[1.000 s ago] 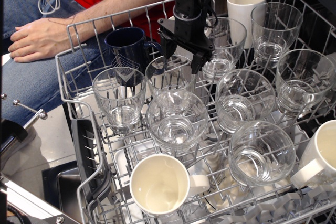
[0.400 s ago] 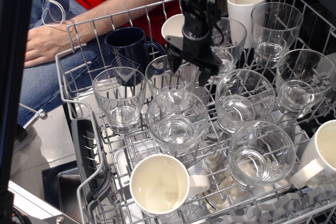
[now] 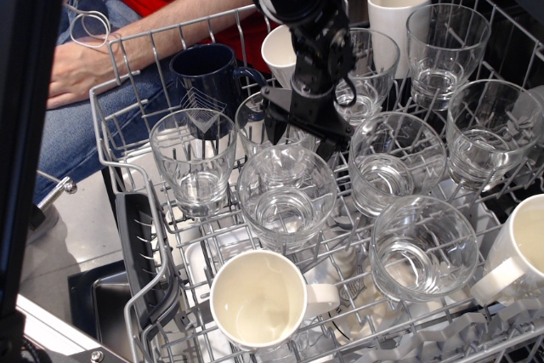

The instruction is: Pick up glass cup

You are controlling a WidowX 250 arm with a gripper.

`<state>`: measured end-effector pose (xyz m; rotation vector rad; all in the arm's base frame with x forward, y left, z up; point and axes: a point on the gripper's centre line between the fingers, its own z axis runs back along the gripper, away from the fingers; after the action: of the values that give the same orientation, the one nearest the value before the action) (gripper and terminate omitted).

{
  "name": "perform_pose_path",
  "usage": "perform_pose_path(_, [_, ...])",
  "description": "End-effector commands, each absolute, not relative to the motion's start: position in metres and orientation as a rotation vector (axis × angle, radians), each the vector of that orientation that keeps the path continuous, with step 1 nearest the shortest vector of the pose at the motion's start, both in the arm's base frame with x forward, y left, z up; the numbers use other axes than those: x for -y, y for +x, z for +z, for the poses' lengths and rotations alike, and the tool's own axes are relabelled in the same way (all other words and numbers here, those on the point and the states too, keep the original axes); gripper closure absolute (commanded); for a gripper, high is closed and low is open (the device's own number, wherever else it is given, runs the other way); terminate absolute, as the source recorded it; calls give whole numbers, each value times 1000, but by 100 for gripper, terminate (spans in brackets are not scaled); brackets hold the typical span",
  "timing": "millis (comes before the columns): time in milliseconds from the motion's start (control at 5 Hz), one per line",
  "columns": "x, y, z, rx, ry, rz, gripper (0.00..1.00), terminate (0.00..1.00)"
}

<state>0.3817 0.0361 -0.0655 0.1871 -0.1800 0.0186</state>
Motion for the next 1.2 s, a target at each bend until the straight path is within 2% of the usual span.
perform_pose_path(0, [-36,395,-69,226,203,92,0,0])
perform_pose_path(200, [-36,398,-69,202,185,117,100,0])
perform_pose_path(800, [-37,388,-70,188,184,92,100,0])
perform_pose_path(1000, [-41,392,-58,171,135,90,100,0])
